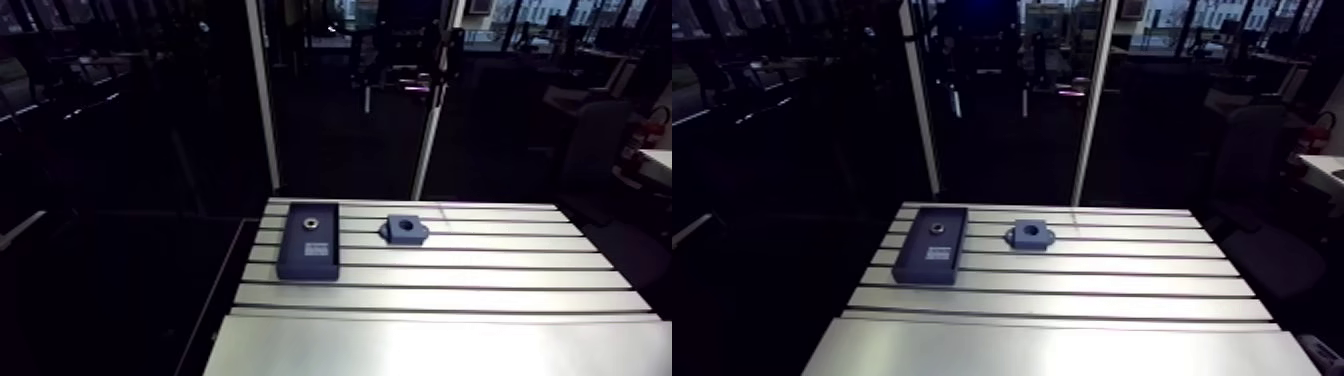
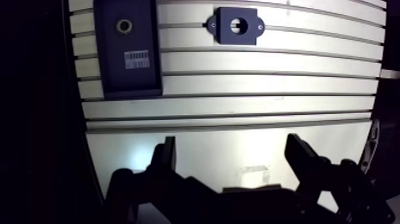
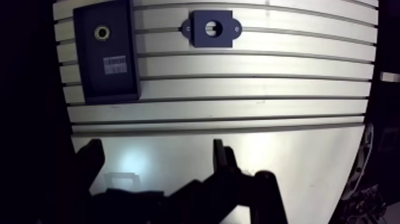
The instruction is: Pick up the bearing and press it into the housing until flush.
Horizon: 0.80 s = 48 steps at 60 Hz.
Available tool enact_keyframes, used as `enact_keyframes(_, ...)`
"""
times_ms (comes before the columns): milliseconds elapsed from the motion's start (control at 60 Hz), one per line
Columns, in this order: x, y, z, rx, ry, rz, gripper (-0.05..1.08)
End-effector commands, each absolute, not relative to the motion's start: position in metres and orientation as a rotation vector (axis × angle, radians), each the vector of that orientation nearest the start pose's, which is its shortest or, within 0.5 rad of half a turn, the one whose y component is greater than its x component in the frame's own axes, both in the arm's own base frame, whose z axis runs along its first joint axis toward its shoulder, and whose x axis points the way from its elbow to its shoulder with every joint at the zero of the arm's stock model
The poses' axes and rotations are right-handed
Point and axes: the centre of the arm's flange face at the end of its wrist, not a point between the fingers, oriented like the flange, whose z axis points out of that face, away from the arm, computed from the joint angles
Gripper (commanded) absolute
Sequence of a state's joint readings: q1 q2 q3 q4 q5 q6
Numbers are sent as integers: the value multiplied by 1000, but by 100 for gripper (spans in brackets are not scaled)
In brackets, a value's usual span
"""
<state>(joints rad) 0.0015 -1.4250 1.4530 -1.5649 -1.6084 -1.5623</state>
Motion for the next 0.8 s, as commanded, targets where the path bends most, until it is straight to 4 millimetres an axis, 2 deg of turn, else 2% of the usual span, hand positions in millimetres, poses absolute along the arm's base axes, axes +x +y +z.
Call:
enact_keyframes(17, -552, -130, 466, 14, 3102, 59, 0)
enact_keyframes(300, -554, -131, 467, 10, 3107, 59, 0)
enact_keyframes(433, -561, -131, 464, 12, 3105, 59, 0)
enact_keyframes(517, -573, -132, 458, 22, 3110, 59, 0)
enact_keyframes(617, -587, -145, 450, 6, 3105, 58, 0)
enact_keyframes(633, -592, -153, 447, 1, 3102, 58, 0)
enact_keyframes(800, -617, -183, 430, 7, 3102, 64, 0)
